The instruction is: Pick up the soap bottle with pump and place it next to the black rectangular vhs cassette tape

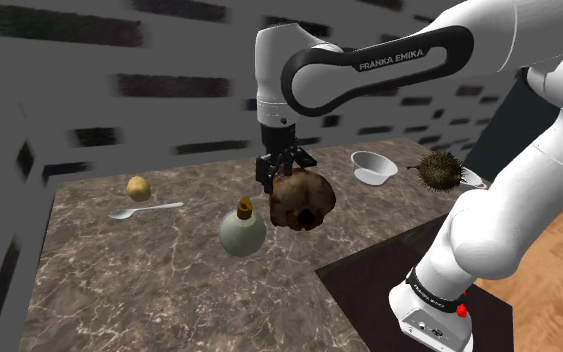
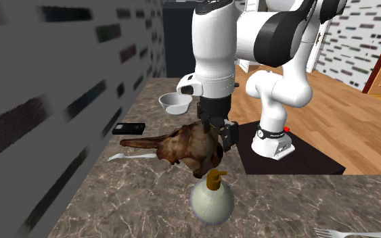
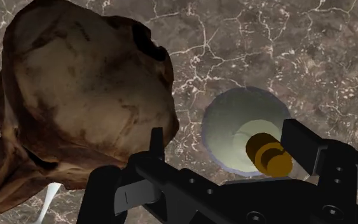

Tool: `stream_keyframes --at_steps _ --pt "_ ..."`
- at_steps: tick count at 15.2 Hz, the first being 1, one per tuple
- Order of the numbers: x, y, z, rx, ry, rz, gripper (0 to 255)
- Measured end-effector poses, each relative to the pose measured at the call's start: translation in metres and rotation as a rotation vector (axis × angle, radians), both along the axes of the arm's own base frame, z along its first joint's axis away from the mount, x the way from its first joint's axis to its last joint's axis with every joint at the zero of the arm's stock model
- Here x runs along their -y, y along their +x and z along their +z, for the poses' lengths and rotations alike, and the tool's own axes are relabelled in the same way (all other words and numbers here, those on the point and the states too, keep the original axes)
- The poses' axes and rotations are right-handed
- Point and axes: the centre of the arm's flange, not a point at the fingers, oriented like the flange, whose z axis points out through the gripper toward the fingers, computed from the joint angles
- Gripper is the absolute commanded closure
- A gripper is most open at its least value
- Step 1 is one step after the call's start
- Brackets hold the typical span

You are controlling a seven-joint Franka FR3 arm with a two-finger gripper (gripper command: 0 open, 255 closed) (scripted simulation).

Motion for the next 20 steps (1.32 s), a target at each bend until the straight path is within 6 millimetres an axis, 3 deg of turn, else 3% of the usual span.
stream_keyframes --at_steps 8,14,20 --pt "-0.069 0.049 -0.034 0.005 0.008 0.011 0" --pt "-0.071 0.049 -0.065 0.005 0.008 0.010 0" --pt "-0.071 0.048 -0.073 0.005 0.009 0.011 0"
